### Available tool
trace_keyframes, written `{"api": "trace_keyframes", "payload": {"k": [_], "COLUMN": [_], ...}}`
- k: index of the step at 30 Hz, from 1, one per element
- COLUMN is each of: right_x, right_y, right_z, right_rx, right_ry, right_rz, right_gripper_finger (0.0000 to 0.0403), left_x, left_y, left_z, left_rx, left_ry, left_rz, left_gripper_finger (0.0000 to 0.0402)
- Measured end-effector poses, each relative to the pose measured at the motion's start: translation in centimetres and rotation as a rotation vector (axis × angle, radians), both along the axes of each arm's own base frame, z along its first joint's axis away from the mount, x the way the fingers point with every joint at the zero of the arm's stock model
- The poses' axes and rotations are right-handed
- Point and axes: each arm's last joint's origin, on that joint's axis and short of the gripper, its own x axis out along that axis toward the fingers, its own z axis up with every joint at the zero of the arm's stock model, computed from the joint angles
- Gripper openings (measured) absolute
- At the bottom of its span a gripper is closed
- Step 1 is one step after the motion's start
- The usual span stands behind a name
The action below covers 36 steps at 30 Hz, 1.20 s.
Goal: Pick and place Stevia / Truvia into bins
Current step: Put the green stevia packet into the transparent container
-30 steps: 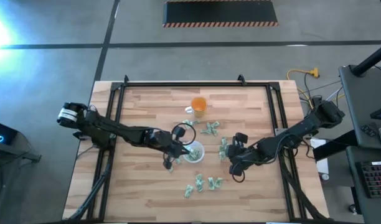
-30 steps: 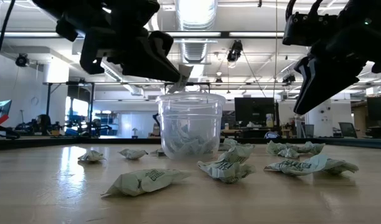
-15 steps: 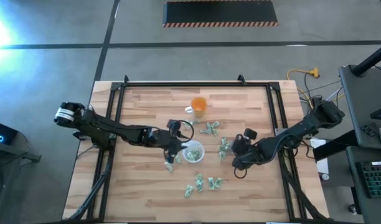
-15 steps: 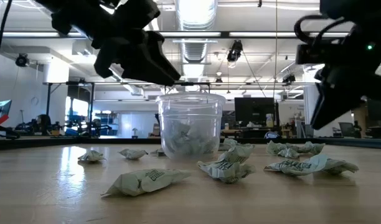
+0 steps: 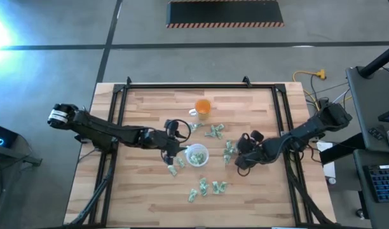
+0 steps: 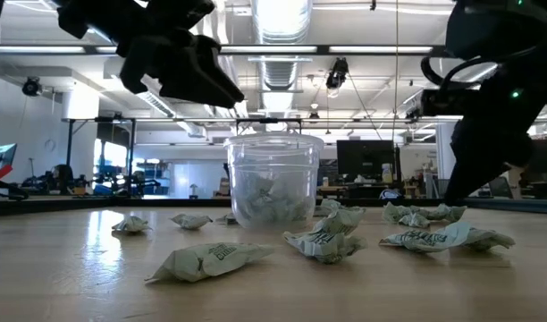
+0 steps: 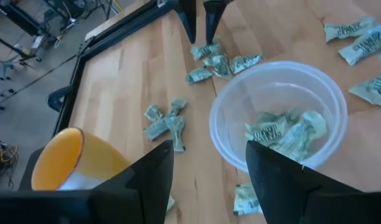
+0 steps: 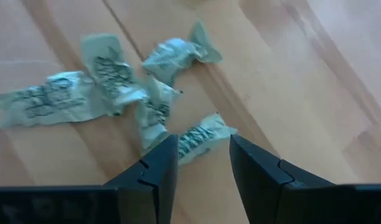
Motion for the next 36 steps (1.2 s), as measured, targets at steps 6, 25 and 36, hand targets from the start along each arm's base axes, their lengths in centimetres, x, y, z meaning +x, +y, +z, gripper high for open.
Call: {"api": "trace_keyframes", "payload": {"k": [6, 25, 36], "right_x": [-0.4, -0.3, 1.6], "right_y": [-0.6, -0.4, 0.1], "right_z": [-0.6, -1.3, 1.3], "right_rx": [0.047, 0.109, 0.027], "right_ry": [0.015, -0.01, -0.095], "right_rz": [-0.049, 0.014, 0.074], "right_gripper_finger": [0.013, 0.0013, 0.0009], "left_x": [-0.2, -0.3, -0.8], "left_y": [0.0, 0.1, 0.4], "left_z": [0.0, -0.1, -0.6], "left_rx": [-0.003, -0.001, 0.06], "left_ry": [0.007, 0.018, 0.089], "left_rz": [0.003, 0.003, 0.077], "left_gripper_finger": [0.0185, 0.0185, 0.0185]}}
